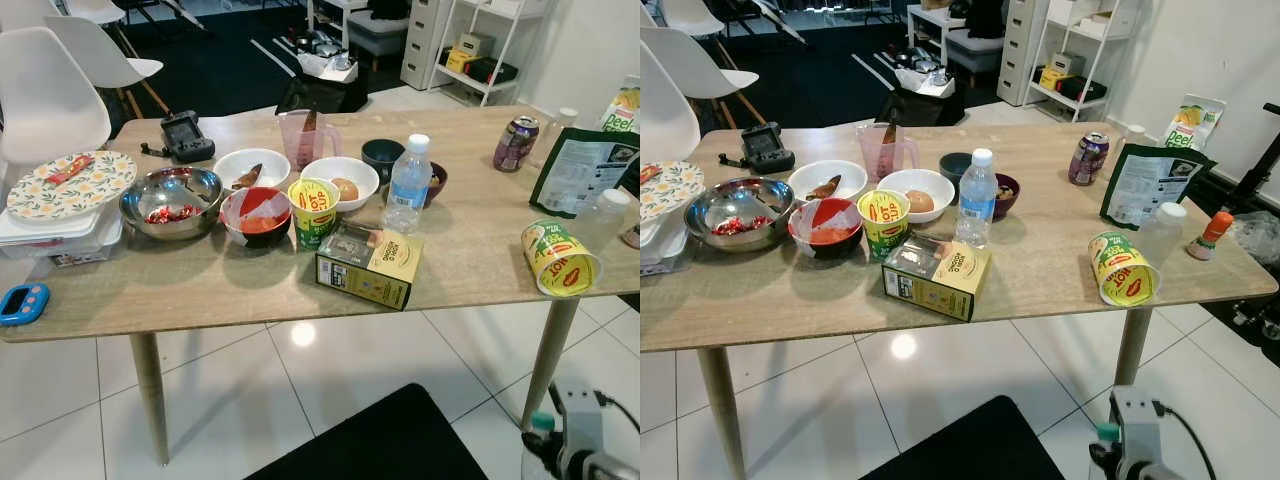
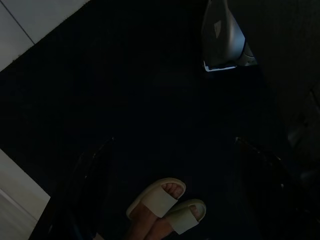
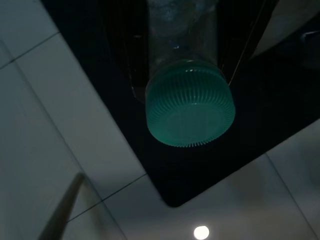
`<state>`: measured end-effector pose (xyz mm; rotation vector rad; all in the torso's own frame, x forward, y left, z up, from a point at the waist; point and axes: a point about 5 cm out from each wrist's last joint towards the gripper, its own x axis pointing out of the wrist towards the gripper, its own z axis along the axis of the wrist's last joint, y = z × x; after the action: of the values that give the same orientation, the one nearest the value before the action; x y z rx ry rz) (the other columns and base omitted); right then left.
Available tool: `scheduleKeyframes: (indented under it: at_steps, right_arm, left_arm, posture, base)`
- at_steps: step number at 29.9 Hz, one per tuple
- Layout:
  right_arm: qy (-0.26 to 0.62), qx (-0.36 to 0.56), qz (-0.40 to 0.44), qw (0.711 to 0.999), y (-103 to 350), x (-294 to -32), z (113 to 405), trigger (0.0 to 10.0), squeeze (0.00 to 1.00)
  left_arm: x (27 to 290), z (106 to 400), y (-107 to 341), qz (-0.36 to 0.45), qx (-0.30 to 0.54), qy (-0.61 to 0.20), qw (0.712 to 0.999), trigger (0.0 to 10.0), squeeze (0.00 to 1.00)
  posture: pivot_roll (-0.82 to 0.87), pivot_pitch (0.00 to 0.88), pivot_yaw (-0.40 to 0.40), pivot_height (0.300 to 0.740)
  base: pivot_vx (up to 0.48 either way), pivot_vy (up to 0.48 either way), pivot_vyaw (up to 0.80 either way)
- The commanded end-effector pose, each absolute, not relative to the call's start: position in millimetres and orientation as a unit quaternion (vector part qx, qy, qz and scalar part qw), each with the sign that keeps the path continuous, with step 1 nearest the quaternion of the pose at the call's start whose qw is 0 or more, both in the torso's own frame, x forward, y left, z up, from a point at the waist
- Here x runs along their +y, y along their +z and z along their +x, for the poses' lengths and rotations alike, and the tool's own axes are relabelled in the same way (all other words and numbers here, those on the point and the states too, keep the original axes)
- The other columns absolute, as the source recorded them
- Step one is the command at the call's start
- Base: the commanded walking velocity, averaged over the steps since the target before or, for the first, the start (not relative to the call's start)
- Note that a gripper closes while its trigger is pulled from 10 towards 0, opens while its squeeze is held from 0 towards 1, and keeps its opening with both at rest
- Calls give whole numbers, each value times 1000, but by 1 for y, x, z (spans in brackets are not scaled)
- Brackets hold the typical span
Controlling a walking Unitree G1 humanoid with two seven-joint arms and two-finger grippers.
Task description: Restocking fridge
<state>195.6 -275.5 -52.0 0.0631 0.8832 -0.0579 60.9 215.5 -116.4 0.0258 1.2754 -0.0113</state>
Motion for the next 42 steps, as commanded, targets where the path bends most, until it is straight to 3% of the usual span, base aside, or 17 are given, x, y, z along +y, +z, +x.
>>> scheduleKeyframes:
  at_steps: [1, 3, 5, 8, 21, 42]
  right_arm:
    - [-56, 453, 35, 889, -69, -258, 179, 10000, 0]
    - [-56, 453, 35, 889, -69, -258, 179, 10000, 0]
    - [-45, 485, 33, 873, -83, -235, 164, 10000, 0]
    - [-35, 504, 22, 863, -89, -226, 155, 10000, 0]
    - [15, 549, -47, 834, -96, -227, 139, 10000, 0]
    - [33, 560, -65, 825, -96, -221, 143, 10000, 0]
  left_arm:
    - [214, 103, -107, 4, 529, 5, 849, 10000, 0]
    - [214, 103, -107, 4, 529, 5, 849, 10000, 0]
    - [221, 108, -104, 4, 524, 6, 852, 10000, 0]
    - [224, 110, -103, 2, 521, 9, 853, 10000, 0]
    - [215, 113, -104, 3, 523, -9, 852, 10000, 0]
    - [213, 120, -103, 5, 519, -8, 855, 10000, 0]
  posture:
    - [-21, 0, -21, 740]
    - [-21, 0, -21, 740]
    - [-12, 0, -12, 740]
    - [-11, 0, -9, 740]
    - [-26, 0, -21, 740]
    - [-14, 0, -19, 740]
  base:
    - [0, 0, 0]
    - [0, 0, 0]
    - [0, 0, 0]
    - [0, 0, 0]
    - [0, 0, 0]
    - [0, 0, -781]
